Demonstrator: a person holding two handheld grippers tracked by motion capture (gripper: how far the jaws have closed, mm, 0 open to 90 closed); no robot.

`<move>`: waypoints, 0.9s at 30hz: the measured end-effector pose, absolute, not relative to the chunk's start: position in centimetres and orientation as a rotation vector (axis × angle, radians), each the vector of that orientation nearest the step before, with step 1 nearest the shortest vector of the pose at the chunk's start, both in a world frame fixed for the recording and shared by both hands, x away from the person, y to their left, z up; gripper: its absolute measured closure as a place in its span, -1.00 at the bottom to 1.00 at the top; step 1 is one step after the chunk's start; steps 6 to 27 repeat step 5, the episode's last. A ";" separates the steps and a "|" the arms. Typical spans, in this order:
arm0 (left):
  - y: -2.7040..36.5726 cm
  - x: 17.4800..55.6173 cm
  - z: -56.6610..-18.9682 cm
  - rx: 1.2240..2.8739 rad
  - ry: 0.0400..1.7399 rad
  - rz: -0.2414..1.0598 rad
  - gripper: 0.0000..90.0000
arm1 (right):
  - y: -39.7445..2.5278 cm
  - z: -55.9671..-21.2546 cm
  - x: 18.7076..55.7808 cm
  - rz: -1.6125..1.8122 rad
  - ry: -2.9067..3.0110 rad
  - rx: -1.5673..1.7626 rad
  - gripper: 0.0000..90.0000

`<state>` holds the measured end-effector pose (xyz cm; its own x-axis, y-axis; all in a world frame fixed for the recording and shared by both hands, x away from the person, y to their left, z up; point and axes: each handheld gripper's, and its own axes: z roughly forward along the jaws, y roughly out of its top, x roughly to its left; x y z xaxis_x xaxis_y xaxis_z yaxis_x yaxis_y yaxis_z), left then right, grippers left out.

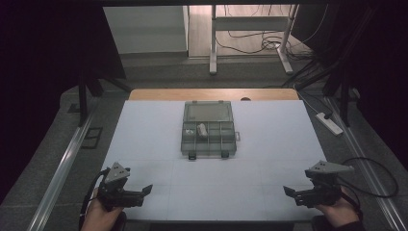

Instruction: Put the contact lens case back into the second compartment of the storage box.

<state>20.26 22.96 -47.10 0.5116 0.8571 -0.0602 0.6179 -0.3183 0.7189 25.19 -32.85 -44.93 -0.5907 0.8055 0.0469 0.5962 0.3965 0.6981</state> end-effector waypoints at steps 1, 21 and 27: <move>23.0 20.3 -47.1 2.053 1.201 0.437 -0.93 | -32.9 -44.9 25.2 0.994 2.357 1.228 -1.00; 22.9 20.3 -47.1 2.052 1.201 0.437 -0.93 | -32.9 -45.0 25.2 0.992 2.359 1.231 -1.00; 22.9 20.3 -47.1 2.052 1.201 0.437 -0.93 | -32.9 -45.0 25.2 0.992 2.359 1.231 -1.00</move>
